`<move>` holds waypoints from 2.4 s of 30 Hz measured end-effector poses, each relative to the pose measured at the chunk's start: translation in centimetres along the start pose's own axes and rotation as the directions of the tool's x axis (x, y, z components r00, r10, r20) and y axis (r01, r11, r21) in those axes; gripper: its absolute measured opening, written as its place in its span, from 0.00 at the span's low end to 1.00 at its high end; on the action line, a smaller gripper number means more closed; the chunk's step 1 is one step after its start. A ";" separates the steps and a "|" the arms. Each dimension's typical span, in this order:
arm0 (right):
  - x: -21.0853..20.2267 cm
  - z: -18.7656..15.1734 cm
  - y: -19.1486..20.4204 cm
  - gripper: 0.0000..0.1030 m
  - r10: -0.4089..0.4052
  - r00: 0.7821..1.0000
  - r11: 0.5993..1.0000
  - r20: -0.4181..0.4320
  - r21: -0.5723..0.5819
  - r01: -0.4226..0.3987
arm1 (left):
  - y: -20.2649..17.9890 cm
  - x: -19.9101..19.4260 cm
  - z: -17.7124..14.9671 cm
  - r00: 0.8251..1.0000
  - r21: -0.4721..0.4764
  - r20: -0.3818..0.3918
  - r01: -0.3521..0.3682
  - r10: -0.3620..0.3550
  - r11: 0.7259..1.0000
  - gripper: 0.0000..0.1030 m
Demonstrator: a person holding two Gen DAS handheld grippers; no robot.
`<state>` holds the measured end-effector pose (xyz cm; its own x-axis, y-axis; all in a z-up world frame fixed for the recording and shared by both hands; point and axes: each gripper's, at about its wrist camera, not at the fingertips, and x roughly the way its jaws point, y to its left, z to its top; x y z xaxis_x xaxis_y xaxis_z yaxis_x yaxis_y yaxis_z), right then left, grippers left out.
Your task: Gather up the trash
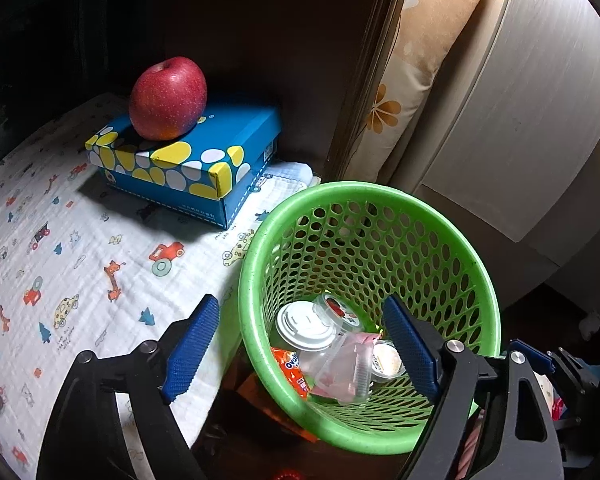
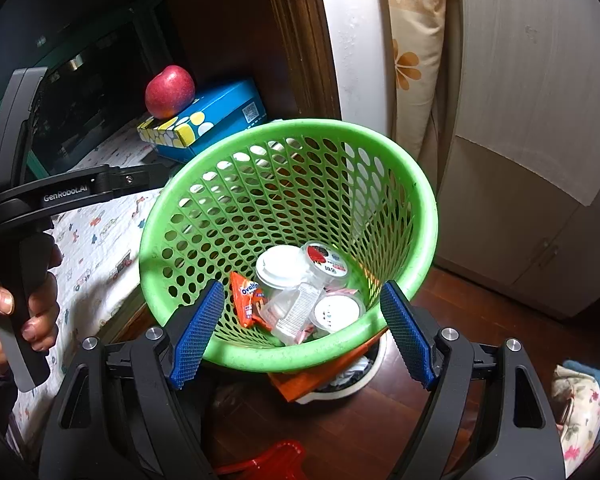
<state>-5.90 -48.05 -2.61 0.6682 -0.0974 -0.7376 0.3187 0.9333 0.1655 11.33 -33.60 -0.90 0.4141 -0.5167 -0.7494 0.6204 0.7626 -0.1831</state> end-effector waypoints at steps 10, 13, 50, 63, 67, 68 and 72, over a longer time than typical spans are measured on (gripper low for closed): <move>-0.1 -0.1 1.9 0.80 0.018 1.000 1.000 0.006 -0.022 -0.018 | 2.2 -3.2 -0.9 0.995 -0.009 0.081 -0.060 0.061 0.998 0.93; -0.2 0.0 2.8 0.81 0.024 1.000 0.999 0.012 -0.038 -0.023 | 3.3 -4.2 -1.3 0.993 -0.021 0.087 -0.077 0.078 0.997 0.93; -0.5 2.1 15.4 0.87 0.182 0.981 0.971 0.074 -0.173 -0.167 | 15.1 -16.9 -9.6 0.919 -0.231 0.167 -0.316 0.358 0.920 0.93; -0.6 2.1 17.5 0.89 0.203 0.976 0.966 0.076 -0.181 -0.186 | 17.8 -19.8 -12.3 0.889 -0.311 0.153 -0.371 0.432 0.875 0.93; -0.5 2.0 18.2 0.89 0.203 0.977 0.964 0.071 -0.187 -0.186 | 18.0 -19.9 -12.7 0.885 -0.322 0.148 -0.379 0.442 0.868 0.93; -0.5 2.0 18.3 0.89 0.202 0.977 0.964 0.070 -0.188 -0.186 | 18.1 -20.0 -12.8 0.885 -0.322 0.147 -0.379 0.442 0.867 0.93; -0.5 2.0 18.6 0.89 0.206 0.976 0.964 0.068 -0.186 -0.190 | 18.2 -20.3 -13.1 0.883 -0.328 0.148 -0.381 0.446 0.864 0.93</move>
<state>1.05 -31.32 2.10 0.7635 0.0735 -0.6416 0.0550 0.9825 0.1781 5.52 -4.12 2.64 0.7407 -0.1738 -0.6490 0.1595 0.9838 -0.0813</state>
